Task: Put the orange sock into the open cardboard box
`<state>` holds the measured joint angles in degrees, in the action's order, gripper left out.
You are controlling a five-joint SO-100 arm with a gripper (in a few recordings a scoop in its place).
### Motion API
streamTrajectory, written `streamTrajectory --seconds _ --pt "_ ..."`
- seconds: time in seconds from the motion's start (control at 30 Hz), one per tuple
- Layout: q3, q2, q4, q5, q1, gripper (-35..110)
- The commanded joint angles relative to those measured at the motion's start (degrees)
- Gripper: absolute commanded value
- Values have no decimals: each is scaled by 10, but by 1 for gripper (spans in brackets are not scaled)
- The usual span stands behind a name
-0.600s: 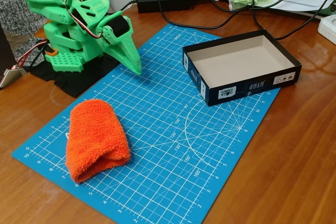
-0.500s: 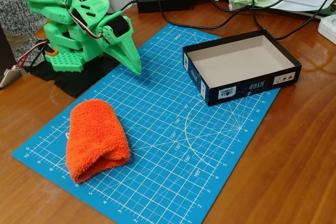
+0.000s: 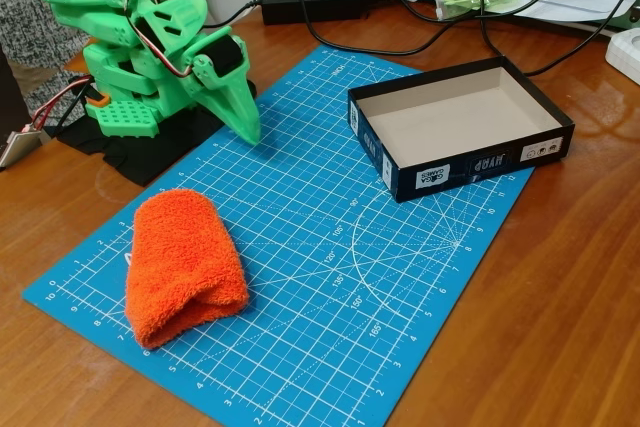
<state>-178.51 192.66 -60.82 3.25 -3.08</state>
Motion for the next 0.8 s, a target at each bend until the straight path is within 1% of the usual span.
streamTrajectory --seconds 0.0,0.27,0.37,0.4,0.5,0.6,0.77 --pt "16 11 -7 4 -4 0" --pt "16 11 -7 4 -4 0" --pt "16 9 -2 15 -31 0" --pt "16 6 9 4 -37 0" --pt "73 -70 44 -125 -51 0" --pt "233 -221 12 -300 -68 1" --pt "525 -450 -111 -406 -134 3"
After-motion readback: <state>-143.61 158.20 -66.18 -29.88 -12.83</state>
